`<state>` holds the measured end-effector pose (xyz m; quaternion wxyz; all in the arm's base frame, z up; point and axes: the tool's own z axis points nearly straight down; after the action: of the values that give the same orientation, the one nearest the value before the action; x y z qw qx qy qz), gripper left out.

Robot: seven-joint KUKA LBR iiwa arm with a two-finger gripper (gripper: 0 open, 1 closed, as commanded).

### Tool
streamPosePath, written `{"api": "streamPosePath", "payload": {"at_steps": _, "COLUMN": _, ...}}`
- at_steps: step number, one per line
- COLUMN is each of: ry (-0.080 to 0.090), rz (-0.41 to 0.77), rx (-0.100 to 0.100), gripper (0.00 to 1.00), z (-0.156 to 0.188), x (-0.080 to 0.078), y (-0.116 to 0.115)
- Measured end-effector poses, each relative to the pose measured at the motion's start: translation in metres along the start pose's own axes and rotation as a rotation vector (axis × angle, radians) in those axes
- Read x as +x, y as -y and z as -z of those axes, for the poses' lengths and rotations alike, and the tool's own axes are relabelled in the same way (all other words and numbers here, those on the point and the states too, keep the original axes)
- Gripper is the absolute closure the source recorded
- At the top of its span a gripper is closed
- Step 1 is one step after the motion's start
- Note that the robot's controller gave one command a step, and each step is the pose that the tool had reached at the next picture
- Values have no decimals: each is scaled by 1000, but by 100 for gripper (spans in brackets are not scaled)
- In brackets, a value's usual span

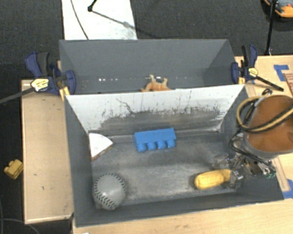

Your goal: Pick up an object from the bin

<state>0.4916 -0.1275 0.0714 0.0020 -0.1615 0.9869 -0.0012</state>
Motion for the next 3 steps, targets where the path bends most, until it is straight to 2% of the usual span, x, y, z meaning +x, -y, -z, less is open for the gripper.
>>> {"api": "streamPosePath", "payload": {"at_steps": 1, "ry": 1, "rz": 91, "rx": -2, "gripper": 100, "z": 12, "x": -10, "y": -9}}
{"api": "streamPosePath", "payload": {"at_steps": 2, "ry": -3, "rz": 88, "rx": -5, "gripper": 100, "z": 46, "x": -15, "y": 11}}
{"api": "streamPosePath", "payload": {"at_steps": 3, "ry": -1, "rz": 144, "rx": -3, "gripper": 100, "z": 119, "x": -32, "y": 5}}
